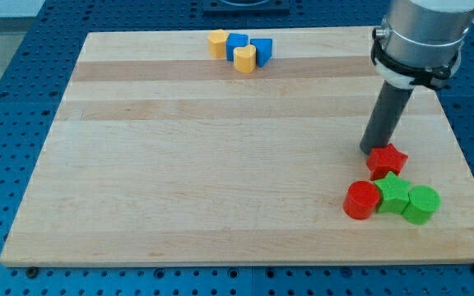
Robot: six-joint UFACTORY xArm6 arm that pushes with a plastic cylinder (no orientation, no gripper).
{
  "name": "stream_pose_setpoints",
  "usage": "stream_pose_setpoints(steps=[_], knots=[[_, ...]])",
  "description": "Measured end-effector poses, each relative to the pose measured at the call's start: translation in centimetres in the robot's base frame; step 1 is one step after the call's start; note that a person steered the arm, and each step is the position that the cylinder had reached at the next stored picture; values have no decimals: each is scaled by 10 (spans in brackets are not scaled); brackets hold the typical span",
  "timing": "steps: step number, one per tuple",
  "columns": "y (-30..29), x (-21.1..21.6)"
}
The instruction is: Point your arm towards the top center
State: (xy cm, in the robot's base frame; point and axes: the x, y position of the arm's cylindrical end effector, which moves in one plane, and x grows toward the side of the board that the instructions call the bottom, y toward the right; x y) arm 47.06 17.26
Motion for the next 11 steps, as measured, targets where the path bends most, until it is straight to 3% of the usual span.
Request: stream_pose_setpoints(steps=[3,4,7,9,11], knots=[[0,10],[0,-9],[-3,-148],[-42,-229],[-100,-268]])
